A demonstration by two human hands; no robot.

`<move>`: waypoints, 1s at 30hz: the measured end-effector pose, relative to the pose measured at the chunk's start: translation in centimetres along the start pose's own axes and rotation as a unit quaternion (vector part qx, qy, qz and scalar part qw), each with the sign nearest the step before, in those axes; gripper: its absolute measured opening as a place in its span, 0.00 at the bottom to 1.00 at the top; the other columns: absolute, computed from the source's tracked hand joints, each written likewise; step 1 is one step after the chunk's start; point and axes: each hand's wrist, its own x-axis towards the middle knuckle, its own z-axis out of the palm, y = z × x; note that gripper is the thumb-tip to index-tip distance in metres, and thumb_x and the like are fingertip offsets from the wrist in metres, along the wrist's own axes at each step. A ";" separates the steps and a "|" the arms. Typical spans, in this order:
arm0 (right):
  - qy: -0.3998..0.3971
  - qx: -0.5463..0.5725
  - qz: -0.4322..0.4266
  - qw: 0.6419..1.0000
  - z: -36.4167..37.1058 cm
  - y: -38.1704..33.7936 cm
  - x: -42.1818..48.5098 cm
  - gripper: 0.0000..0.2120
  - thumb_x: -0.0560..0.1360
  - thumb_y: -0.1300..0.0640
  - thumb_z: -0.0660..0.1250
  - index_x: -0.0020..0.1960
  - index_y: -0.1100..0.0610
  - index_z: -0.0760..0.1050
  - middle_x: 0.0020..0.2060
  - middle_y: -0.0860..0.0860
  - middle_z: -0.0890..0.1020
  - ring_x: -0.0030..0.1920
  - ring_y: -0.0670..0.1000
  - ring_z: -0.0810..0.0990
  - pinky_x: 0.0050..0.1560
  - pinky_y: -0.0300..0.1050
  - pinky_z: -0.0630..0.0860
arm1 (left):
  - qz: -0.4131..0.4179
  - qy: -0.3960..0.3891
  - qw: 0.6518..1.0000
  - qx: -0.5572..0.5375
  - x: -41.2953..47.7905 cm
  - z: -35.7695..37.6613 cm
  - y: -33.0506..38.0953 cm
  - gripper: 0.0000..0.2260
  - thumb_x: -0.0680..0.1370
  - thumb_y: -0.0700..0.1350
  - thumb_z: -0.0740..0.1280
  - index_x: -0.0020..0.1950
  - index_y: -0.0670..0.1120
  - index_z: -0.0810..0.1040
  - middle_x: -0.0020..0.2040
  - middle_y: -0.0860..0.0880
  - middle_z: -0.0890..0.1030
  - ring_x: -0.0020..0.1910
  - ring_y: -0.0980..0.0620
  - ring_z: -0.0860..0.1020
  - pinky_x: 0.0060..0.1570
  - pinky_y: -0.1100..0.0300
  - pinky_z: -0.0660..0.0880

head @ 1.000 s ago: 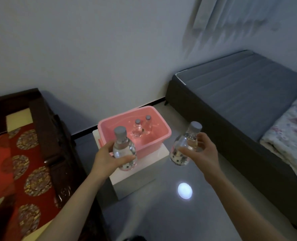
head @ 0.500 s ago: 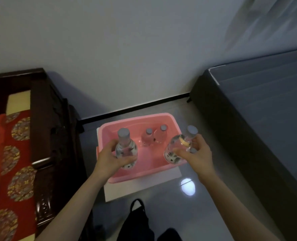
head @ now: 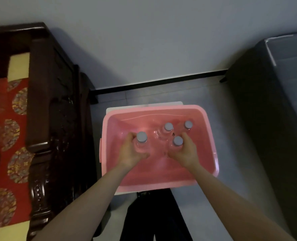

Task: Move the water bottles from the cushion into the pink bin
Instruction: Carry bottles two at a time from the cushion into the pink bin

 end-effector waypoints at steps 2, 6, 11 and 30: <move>-0.003 -0.015 -0.002 1.000 0.6 0.7 0.9 0.19 0.59 0.55 0.75 0.43 0.50 0.68 0.42 0.50 0.79 0.41 0.52 0.78 0.39 0.46 0.74 | 0.002 0.005 1.000 0.001 1.2 0.8 -0.9 0.28 0.59 0.39 0.79 0.53 0.48 0.68 0.49 0.51 0.78 0.46 0.52 0.76 0.36 0.74 0.68; -0.012 -0.026 -0.004 1.000 1.5 2.5 2.3 0.19 0.61 0.61 0.73 0.48 0.52 0.70 0.45 0.50 0.78 0.40 0.50 0.76 0.35 0.29 0.67 | 0.017 0.024 1.000 -0.005 3.6 2.4 -2.6 0.31 0.59 0.38 0.79 0.57 0.49 0.70 0.52 0.50 0.78 0.50 0.51 0.76 0.42 0.72 0.68; -0.028 -0.041 -0.002 0.999 2.2 4.0 3.8 0.24 0.61 0.65 0.72 0.54 0.54 0.72 0.49 0.50 0.78 0.44 0.49 0.76 0.39 0.27 0.67 | 0.032 0.031 0.999 -0.013 6.3 4.1 -3.4 0.34 0.59 0.37 0.80 0.61 0.48 0.72 0.50 0.56 0.79 0.49 0.55 0.77 0.46 0.75 0.70; -0.050 -0.125 -0.118 0.984 -0.3 2.4 2.4 0.21 0.63 0.61 0.71 0.55 0.49 0.76 0.53 0.42 0.75 0.51 0.47 0.76 0.44 0.45 0.77 | 0.060 0.018 0.995 0.077 8.9 4.8 -1.8 0.39 0.56 0.45 0.82 0.64 0.45 0.69 0.61 0.46 0.74 0.59 0.44 0.72 0.57 0.54 0.70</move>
